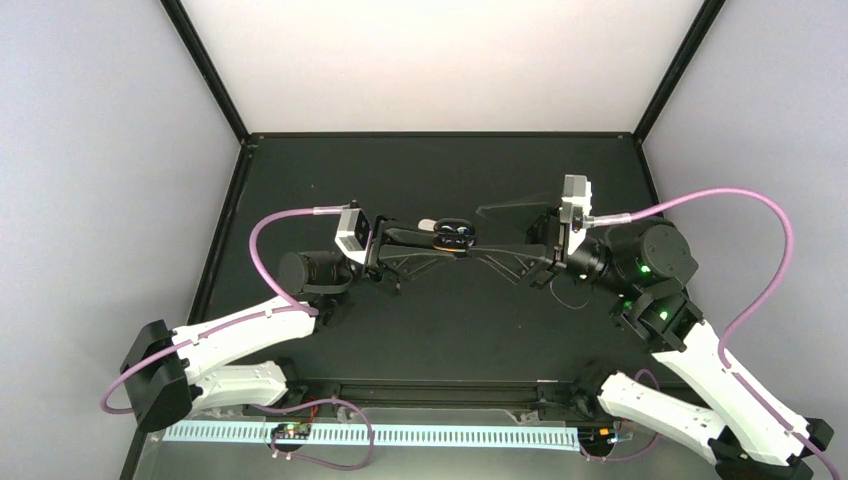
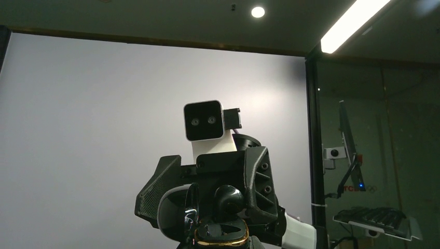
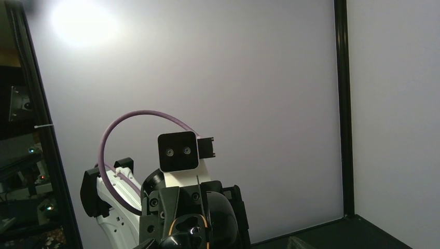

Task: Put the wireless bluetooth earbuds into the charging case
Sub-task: Place the earbud in the charging case.

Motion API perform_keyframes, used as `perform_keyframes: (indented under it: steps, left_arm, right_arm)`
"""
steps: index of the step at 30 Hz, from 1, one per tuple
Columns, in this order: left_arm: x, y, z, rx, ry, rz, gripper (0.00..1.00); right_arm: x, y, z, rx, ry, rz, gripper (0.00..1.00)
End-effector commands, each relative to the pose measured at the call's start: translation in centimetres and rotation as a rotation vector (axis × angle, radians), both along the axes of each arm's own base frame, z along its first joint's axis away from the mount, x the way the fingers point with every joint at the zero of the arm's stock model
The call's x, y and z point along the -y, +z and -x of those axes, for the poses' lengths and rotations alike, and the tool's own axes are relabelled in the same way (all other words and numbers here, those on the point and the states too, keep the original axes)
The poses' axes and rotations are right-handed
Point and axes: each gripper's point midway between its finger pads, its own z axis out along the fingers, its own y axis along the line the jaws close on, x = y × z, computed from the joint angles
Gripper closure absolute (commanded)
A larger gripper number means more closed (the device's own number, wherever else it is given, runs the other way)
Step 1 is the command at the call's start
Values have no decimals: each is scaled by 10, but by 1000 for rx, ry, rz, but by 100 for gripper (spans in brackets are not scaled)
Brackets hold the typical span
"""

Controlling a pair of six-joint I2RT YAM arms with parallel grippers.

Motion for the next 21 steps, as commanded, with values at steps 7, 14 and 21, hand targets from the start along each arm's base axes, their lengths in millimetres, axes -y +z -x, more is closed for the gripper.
perform_keyframes:
  steps: [7, 14, 21]
  left_arm:
    - [3, -3, 10, 36, -40, -15, 98]
    - [3, -3, 9, 35, -36, -16, 99]
    - [3, -4, 9, 36, -31, -15, 99]
  right_arm:
    - [-3, 6, -20, -44, -71, -7, 35]
    - [-9, 8, -20, -46, -46, 4, 34]
    - [-10, 11, -15, -36, -19, 13, 25]
